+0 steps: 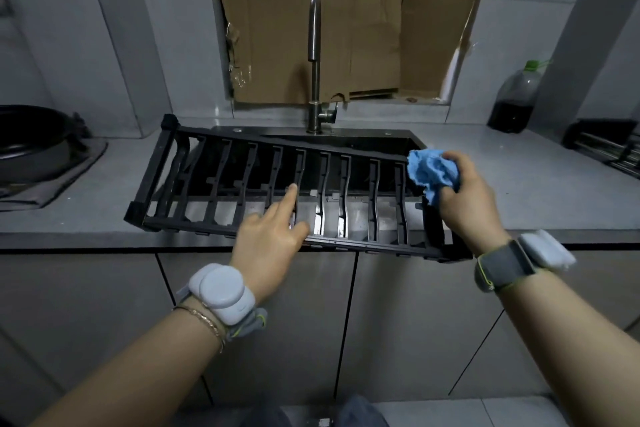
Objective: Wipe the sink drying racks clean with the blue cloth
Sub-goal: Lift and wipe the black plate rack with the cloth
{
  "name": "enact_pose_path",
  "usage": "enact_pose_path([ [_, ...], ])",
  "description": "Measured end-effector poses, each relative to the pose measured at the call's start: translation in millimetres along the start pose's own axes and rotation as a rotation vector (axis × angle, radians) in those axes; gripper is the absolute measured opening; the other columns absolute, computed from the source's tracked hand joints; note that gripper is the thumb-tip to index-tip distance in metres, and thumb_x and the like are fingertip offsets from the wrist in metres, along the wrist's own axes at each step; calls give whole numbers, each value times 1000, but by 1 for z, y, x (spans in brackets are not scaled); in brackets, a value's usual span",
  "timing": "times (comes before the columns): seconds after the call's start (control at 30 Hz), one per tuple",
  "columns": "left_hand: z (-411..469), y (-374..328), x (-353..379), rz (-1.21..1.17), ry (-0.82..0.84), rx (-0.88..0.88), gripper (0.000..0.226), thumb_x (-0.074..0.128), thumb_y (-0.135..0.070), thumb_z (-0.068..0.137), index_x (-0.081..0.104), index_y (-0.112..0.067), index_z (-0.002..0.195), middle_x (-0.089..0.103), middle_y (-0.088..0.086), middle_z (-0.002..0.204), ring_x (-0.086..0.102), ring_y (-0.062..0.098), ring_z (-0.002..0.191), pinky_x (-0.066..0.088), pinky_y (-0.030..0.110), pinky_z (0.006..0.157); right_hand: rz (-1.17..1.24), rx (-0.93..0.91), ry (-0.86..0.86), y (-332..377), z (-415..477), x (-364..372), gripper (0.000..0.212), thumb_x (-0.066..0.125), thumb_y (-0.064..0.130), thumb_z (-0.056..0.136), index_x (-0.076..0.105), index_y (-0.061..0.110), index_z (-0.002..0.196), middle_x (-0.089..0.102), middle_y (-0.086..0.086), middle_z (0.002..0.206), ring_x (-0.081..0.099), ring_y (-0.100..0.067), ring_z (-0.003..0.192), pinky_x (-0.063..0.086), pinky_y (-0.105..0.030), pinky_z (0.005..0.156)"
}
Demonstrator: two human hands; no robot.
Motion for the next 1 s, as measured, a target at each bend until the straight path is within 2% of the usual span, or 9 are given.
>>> enact_pose_path([
  [0.13, 3, 9, -8, 71, -144, -189, 69, 79, 10, 31, 68, -5, 97, 57, 29, 121, 61, 39, 104, 42, 67, 78, 150, 5, -15, 7, 5, -2, 47, 36, -5, 86, 46, 26, 119, 54, -7, 95, 48, -16, 60, 40, -24, 52],
  [0.23, -10, -6, -20, -77, -345, -148, 37, 63, -17, 71, 52, -13, 107, 51, 16, 121, 46, 32, 113, 37, 54, 94, 295, 31, -43, 8, 8, -6, 45, 37, -4, 86, 44, 34, 108, 56, -9, 93, 46, -13, 53, 38, -24, 44],
  [0.3, -25, -23, -16, -378, -372, -160, 22, 55, -31, 80, 49, -14, 93, 56, 9, 96, 49, 21, 91, 38, 31, 83, 388, 62, -59, 8, 7, -10, 43, 37, -6, 86, 43, 32, 105, 55, -6, 86, 46, -4, 44, 37, -20, 40],
  [0.4, -34, -34, 10, -1099, -142, -713, 30, 65, -42, 81, 53, -17, 92, 58, 2, 92, 52, 11, 83, 38, 9, 75, 503, 101, -16, 12, 2, -7, 42, 34, -10, 87, 43, 27, 105, 50, -5, 77, 38, -2, 34, 30, -15, 33],
  [0.47, -27, -44, 32, -1734, 48, -1139, 46, 63, -46, 81, 52, -16, 114, 57, 5, 114, 56, 13, 102, 39, 21, 92, 537, 126, 33, 16, -4, -2, 45, 31, -10, 87, 46, 29, 101, 47, -6, 71, 33, -6, 33, 26, -17, 34],
  [0.57, -8, -49, 38, -2306, -143, -1410, 30, 56, -45, 83, 57, -20, 99, 57, 6, 104, 53, 22, 100, 33, 46, 105, 610, 154, 65, 20, -8, 3, 49, 28, -11, 86, 47, 33, 91, 41, -7, 66, 28, -7, 32, 22, -15, 35],
  [0.7, -3, -51, 35, -2388, -438, -1502, 13, 58, -28, 89, 53, -16, 87, 49, 6, 85, 53, 22, 84, 48, 39, 88, 682, 200, 37, 17, -6, -3, 44, 30, -9, 88, 47, 31, 95, 41, -6, 65, 29, -7, 32, 24, -14, 34],
  [0.87, 10, -45, 25, -2377, -283, -1373, 36, 65, -41, 68, 54, -24, 98, 47, 8, 105, 51, 20, 80, 44, 36, 73, 768, 302, 108, 4, -8, 4, 41, 29, -6, 90, 46, 30, 96, 40, -4, 64, 29, -7, 34, 25, -17, 34],
  [1.0, 14, -44, 24, -2187, -298, -1310, 44, 57, -6, 88, 45, -33, 121, 54, 8, 103, 58, 27, 95, 45, 39, 73, 780, 274, 169, -2, -11, 16, 40, 29, -9, 90, 47, 26, 99, 42, -5, 63, 28, -11, 37, 23, -19, 35],
])
Point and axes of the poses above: each hand's wrist, its own z-axis towards the middle knuckle, its own x-axis out of the palm, y = z × x, the point moved 4 cm from there along z, towards the middle knuckle
